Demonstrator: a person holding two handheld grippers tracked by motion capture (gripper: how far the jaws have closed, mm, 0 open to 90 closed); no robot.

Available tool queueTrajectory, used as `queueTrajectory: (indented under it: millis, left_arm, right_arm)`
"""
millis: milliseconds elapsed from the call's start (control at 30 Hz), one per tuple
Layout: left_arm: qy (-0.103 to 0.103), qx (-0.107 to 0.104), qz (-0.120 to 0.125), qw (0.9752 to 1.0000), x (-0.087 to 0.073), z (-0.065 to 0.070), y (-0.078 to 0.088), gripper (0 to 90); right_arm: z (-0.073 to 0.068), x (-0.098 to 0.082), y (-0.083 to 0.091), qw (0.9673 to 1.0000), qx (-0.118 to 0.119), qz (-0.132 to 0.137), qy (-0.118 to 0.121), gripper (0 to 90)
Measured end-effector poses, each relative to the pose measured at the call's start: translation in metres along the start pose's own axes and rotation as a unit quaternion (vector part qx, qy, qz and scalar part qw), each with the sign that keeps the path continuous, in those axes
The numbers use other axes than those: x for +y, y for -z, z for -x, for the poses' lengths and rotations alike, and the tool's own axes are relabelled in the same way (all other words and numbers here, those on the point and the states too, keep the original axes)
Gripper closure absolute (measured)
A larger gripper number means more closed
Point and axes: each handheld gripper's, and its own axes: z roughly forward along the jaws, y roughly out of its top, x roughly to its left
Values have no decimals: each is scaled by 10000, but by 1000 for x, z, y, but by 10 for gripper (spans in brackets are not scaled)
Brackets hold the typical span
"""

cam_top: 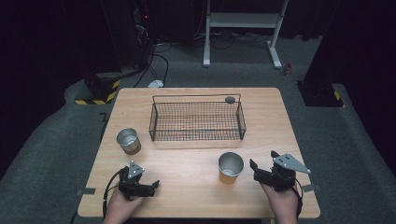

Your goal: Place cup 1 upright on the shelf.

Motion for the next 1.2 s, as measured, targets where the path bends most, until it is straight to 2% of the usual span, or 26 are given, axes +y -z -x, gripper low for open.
queueTrajectory:
  millis: [500, 567, 800, 967, 1200]
  left_arm:
    - [-3, -4, -1, 10000, 0, 0, 0, 2]
    - [-3, -3, -3, 10000, 0, 0, 0, 2]
    - [-1, -4, -1, 10000, 0, 0, 0, 2]
    - [-3, -4, -3, 10000, 0, 0, 0, 2]
    - [-2, -3, -2, 10000, 0, 0, 0, 2]
  right_arm:
    - [-11, 10, 11, 9993, 227, 313, -2, 123]
    - [-14, 12, 12, 9988, 312, 370, -1, 114]
    - [-23, 15, 14, 9977, 512, 434, 61, 101]
    - [-30, 16, 14, 9972, 550, 504, 86, 99]
    - [-42, 16, 12, 9955, 792, 476, 196, 98]
